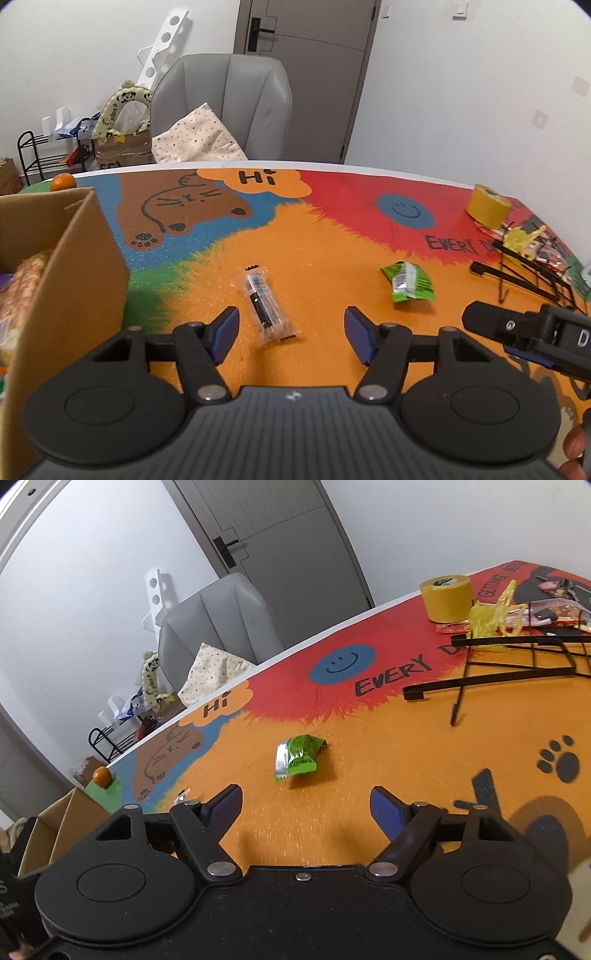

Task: Organize snacks
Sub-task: 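Grasp the clear stick packet with the left gripper while the right grasps the green packet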

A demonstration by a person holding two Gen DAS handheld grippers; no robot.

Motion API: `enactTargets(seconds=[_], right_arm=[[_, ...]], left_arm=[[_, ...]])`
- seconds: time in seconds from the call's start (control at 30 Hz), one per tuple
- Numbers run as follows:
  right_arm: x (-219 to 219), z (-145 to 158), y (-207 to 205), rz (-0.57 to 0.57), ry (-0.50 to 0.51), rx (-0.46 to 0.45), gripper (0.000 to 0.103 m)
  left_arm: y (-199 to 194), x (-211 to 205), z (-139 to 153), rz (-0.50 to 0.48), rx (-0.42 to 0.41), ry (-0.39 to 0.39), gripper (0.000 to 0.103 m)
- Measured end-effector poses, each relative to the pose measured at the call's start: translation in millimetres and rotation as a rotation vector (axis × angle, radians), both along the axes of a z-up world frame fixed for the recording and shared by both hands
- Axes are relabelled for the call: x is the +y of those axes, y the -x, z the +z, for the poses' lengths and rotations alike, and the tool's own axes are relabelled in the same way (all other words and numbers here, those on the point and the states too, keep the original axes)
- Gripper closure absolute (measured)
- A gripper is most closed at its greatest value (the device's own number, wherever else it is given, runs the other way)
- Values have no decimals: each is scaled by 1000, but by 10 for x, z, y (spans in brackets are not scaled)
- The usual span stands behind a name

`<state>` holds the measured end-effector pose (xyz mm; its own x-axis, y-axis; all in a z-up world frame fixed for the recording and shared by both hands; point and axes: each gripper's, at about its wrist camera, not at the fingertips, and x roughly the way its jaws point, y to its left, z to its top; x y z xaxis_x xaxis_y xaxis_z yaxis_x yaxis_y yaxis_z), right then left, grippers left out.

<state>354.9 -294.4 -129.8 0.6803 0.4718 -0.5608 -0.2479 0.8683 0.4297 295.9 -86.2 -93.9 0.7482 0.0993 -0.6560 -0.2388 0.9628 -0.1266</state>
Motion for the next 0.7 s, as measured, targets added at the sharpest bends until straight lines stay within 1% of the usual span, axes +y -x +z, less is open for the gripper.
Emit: enactTargets(seconds=[0.07,0.3,0.4,0.53,0.6,0.63,0.67,0.7], right_arm=[[54,2,-85,4,17,-1,26],[235,-52,-331,11,63,16,28],[318,-74,-410,14,81,16,28],[413,-116,-495,12,107,21,28],[453,-128,-528,13,118,21,29],[487,-134,-546,19,125,17,31],[513,-143,-559,24,133,17,33],[547,-161,-578,29,148,24,42]], left_arm=[[-64,22,-40,14,8,0,42],[-258,73,-169,40,39,1,49],[-304,85,-224,46,42,-1,49],[-332,57,-281,58,23,-50,49],[-331,60,-274,56,22,-52,50],[-330,68,-272,58,23,-51,51],[-327,79,-269,64,23,-51,56],[-323,93,-266,69,23,-50,62]])
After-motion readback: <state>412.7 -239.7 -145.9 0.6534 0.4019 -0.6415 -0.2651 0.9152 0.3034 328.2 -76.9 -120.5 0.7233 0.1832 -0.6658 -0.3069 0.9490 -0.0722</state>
